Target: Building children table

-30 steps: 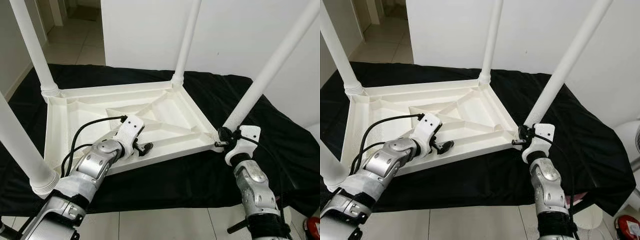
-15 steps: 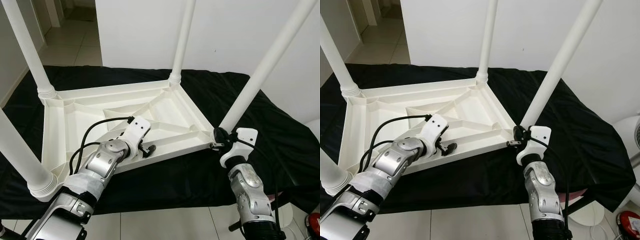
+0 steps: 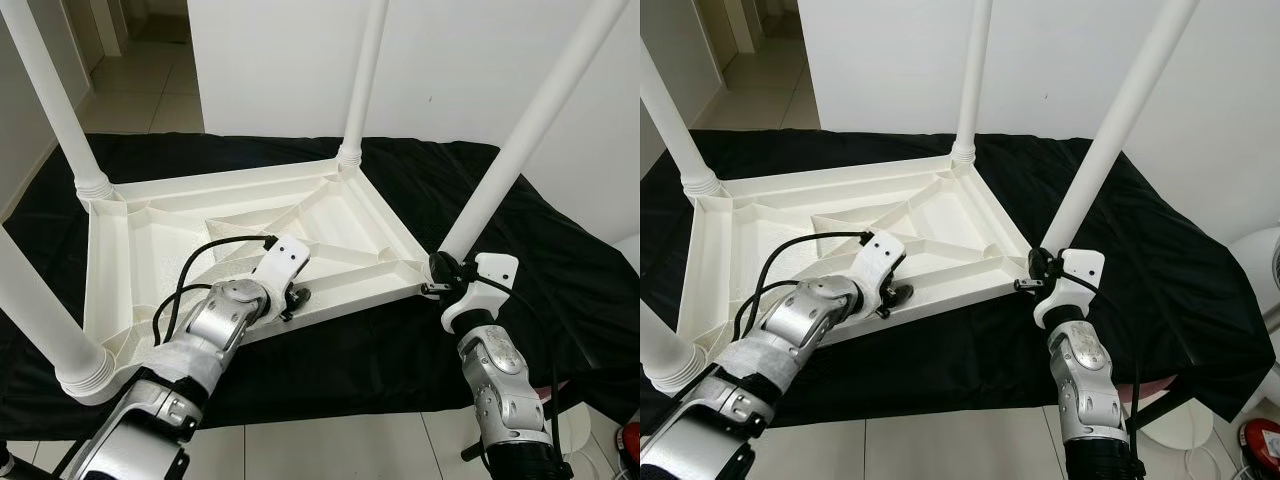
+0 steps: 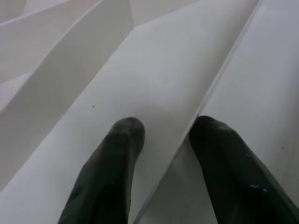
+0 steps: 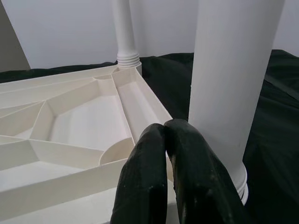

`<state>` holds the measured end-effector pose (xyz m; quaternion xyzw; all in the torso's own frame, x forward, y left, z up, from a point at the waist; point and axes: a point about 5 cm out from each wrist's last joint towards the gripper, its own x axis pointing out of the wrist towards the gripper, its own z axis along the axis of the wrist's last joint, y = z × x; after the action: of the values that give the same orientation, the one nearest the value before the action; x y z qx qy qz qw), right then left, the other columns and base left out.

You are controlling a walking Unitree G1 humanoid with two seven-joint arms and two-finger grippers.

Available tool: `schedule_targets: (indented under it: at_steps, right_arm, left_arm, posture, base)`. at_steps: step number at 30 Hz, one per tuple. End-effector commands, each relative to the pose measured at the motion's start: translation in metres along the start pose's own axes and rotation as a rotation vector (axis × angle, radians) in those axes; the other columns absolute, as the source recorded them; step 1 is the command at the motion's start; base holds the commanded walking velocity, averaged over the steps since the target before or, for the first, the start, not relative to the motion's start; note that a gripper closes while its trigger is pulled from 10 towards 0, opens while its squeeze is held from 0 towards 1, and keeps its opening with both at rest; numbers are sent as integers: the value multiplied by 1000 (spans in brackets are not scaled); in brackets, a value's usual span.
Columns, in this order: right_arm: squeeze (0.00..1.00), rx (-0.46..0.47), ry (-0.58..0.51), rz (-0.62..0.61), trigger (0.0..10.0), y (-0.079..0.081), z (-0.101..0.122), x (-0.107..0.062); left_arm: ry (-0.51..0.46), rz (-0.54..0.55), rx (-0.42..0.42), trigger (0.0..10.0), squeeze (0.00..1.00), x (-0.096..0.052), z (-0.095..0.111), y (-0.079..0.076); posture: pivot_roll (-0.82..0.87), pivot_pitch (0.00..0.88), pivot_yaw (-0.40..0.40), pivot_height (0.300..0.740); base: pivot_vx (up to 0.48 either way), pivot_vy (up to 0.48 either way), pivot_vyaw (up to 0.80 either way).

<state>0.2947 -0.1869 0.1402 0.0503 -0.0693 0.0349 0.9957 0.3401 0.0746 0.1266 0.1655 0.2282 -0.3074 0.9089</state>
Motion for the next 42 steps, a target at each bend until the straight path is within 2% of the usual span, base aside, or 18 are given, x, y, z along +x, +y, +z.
schedule_targets:
  at_steps: [1,2,3,4,8,10,11,12,26,27,30,31,33,34,35,37,38,42]
  right_arm:
    - [0,-3,13,-3,10000,-1,-2,-2]
    - [0,-5,12,-4,10000,-1,-2,-2]
    - [0,-5,12,-4,10000,-1,-2,-2]
    - [0,-6,12,-5,10000,-1,-2,-2]
    - [0,-7,12,-7,10000,-1,-2,-2]
    - [0,-8,11,-10,10000,-1,-2,-3]
    - [0,-8,11,-10,10000,-1,-2,-3]
    - [0,-8,11,-11,10000,-1,-1,-3]
    - [0,-7,5,-31,10000,0,-1,-2]
    - [0,-6,5,-32,10000,1,-1,-1]
    - [0,-6,5,-33,10000,2,-1,-1]
    - [0,-5,5,-35,10000,2,-1,-1]
    - [0,-3,5,-42,10000,1,-1,-1]
    - [0,-2,5,-46,10000,1,-1,-1]
    - [0,-2,5,-48,10000,1,-1,-1]
    - [0,-2,5,-48,10000,1,-1,-1]
    - [0,-1,5,-50,10000,1,-1,-1]
    - [0,2,7,-52,10000,2,-2,-1]
  left_arm:
    - [60,107,-3,6745,0,1,-9,8]
    - [77,105,7,7725,0,2,-11,9]
    - [77,105,7,7725,0,2,-11,9]
    - [85,110,10,8980,0,3,-12,10]
    - [93,119,25,9098,0,3,-13,11]
    - [84,131,19,1373,0,3,-12,13]
    - [84,131,19,1373,0,3,-12,13]
    - [76,144,6,275,0,3,-10,14]
    - [-4,259,-70,0,0,6,10,20]
    - [-40,263,-61,1451,0,9,18,17]
    - [-65,264,-54,1451,0,10,24,15]
    - [-97,240,-41,10000,0,12,31,9]
    - [-180,166,62,10000,0,13,43,-4]
    - [-210,130,79,10000,0,13,47,-9]
    - [-226,111,81,10000,90,12,49,-12]
    - [-226,111,81,10000,90,12,49,-12]
    - [-236,92,65,10000,1000,12,50,-14]
    - [-265,90,69,10000,1000,9,53,-13]
  posture:
    - [-69,0,-32,740]
    - [-71,0,-30,740]
    - [-71,0,-30,740]
    - [-73,0,-27,740]
    - [-74,0,-25,740]
    - [-77,0,-24,740]
    - [-77,0,-24,740]
    - [-78,0,-23,740]
    - [-73,0,-24,740]
    - [-73,0,-24,740]
    - [-73,0,-24,740]
    - [-73,0,-22,740]
    - [-73,0,-20,740]
    - [-71,0,-17,740]
    - [-69,0,-17,740]
    - [-69,0,-17,740]
    - [-69,0,-17,740]
    - [-65,0,-18,740]
  base:
    - [0,0,0]
    - [0,0,0]
    - [0,0,0]
    - [0,0,0]
    - [0,0,0]
    - [0,0,0]
    - [0,0,0]
    - [0,0,0]
    - [0,0,0]
    - [0,0,0]
    - [0,0,0]
    - [0,0,0]
    - [0,0,0]
    - [0,0,0]
    - [0,0,0]
    - [0,0,0]
    - [0,0,0]
    - [0,0,0]
